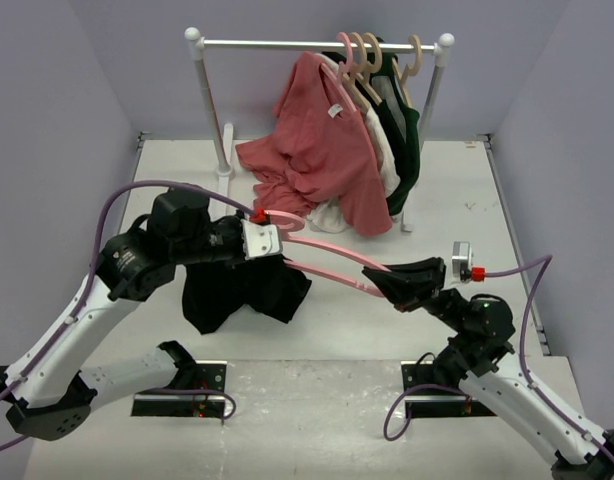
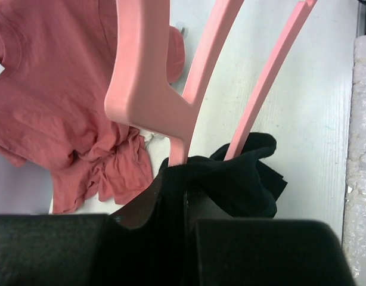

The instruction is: Place the t-shirt on the hanger

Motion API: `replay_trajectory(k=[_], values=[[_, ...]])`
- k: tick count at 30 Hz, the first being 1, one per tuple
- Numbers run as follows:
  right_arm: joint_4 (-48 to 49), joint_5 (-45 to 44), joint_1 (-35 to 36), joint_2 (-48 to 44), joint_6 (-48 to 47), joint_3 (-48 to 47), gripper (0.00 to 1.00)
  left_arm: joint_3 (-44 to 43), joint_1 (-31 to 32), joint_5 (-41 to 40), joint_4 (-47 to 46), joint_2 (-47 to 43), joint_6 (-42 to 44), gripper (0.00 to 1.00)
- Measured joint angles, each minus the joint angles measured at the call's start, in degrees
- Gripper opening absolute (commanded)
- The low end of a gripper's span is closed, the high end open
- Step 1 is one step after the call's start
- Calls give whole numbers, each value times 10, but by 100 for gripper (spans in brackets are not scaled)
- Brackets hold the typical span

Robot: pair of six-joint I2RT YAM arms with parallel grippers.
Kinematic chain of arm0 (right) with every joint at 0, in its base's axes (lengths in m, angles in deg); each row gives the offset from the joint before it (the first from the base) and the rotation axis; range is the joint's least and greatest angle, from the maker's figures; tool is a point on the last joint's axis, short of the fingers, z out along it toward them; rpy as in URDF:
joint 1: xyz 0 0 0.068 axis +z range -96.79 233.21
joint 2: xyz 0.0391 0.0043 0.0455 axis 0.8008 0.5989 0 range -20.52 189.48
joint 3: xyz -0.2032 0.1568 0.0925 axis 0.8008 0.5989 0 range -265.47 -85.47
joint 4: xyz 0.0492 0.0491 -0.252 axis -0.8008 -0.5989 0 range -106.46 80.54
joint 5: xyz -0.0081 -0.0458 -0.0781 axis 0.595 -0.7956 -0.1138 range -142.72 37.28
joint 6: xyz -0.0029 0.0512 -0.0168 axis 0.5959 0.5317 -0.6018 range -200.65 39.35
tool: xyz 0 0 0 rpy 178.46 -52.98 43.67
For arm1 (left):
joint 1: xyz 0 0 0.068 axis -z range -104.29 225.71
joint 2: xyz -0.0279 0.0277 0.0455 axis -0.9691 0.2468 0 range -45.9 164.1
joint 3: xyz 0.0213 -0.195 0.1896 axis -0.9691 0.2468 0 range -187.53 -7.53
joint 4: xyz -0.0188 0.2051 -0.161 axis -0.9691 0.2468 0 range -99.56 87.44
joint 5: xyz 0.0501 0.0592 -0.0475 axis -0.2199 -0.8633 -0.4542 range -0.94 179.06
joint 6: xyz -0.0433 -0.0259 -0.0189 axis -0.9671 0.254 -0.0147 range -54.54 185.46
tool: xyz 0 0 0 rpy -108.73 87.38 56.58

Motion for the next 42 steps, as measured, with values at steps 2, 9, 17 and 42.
replay_trajectory(k=[2,9,17,42], values=[[3,4,1,0,-2,0,9,6,0,7,-2,-10,0,0],[-35,-27,4,0,-14,-28,94,67,1,12,-31,-65,-23,0],[-291,-265,4,-64,-24,-138,90,111,-2,-107,-75,-97,-77,0],[-114,-170,195,482,225,-173,53,167,-2,-107,-122,-154,-225,0]])
